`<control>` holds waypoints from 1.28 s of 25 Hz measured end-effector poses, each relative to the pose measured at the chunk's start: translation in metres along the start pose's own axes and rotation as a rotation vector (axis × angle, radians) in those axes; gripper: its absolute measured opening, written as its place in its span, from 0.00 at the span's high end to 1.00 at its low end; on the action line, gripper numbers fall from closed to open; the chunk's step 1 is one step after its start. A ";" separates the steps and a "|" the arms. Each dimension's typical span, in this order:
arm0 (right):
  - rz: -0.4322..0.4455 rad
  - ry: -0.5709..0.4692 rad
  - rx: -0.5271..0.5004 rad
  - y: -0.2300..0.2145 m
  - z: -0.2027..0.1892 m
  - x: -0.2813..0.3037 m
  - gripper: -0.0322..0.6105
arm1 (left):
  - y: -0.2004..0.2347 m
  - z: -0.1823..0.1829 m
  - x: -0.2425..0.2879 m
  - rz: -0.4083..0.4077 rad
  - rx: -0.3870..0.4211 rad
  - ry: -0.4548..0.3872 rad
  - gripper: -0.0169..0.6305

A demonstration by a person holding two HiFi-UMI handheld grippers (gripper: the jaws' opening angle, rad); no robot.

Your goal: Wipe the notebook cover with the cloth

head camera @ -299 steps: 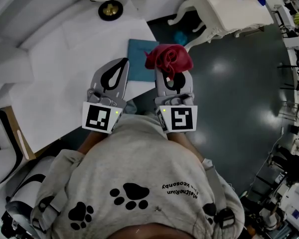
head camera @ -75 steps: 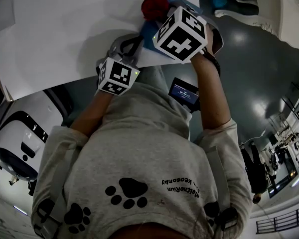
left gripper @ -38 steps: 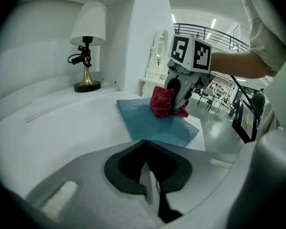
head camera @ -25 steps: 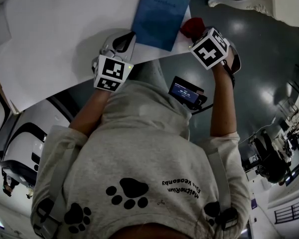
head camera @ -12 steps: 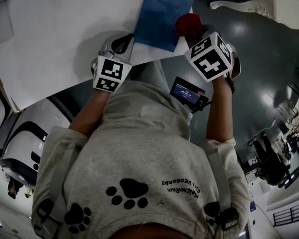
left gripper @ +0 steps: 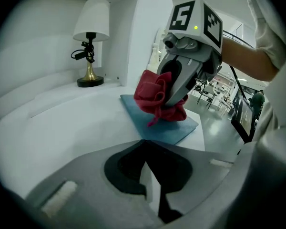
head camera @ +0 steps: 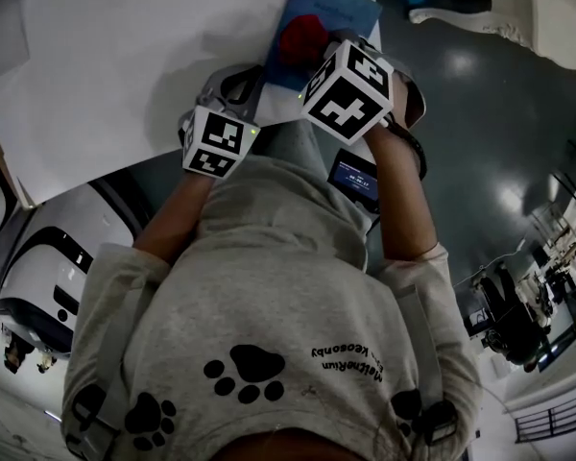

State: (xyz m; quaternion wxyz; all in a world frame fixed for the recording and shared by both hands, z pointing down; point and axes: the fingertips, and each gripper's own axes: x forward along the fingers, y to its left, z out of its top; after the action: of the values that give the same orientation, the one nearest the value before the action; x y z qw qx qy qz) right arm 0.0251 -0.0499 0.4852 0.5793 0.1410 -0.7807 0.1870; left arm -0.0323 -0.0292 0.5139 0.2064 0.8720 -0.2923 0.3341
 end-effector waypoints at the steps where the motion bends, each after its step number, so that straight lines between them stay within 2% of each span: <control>1: 0.011 0.000 -0.009 0.003 0.005 0.005 0.81 | 0.000 -0.001 0.000 0.000 0.000 -0.001 0.97; 6: 0.057 0.010 -0.040 0.015 0.019 0.022 0.81 | 0.000 0.001 0.000 0.008 0.005 -0.002 0.97; 15: 0.076 0.020 -0.039 0.022 0.014 0.036 0.81 | -0.001 -0.002 -0.001 0.022 0.005 0.010 0.97; 26: 0.055 0.078 0.001 0.020 -0.032 0.025 0.81 | 0.003 -0.005 -0.001 0.028 0.013 0.016 0.97; 32: 0.040 0.106 0.065 0.017 -0.065 0.017 0.81 | 0.004 -0.003 -0.003 0.029 0.017 0.028 0.97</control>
State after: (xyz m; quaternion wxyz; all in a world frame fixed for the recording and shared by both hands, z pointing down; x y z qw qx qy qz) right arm 0.0681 -0.0050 0.5161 0.6110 0.1343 -0.7452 0.2309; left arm -0.0383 -0.0293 0.5149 0.1985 0.8646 -0.2990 0.3518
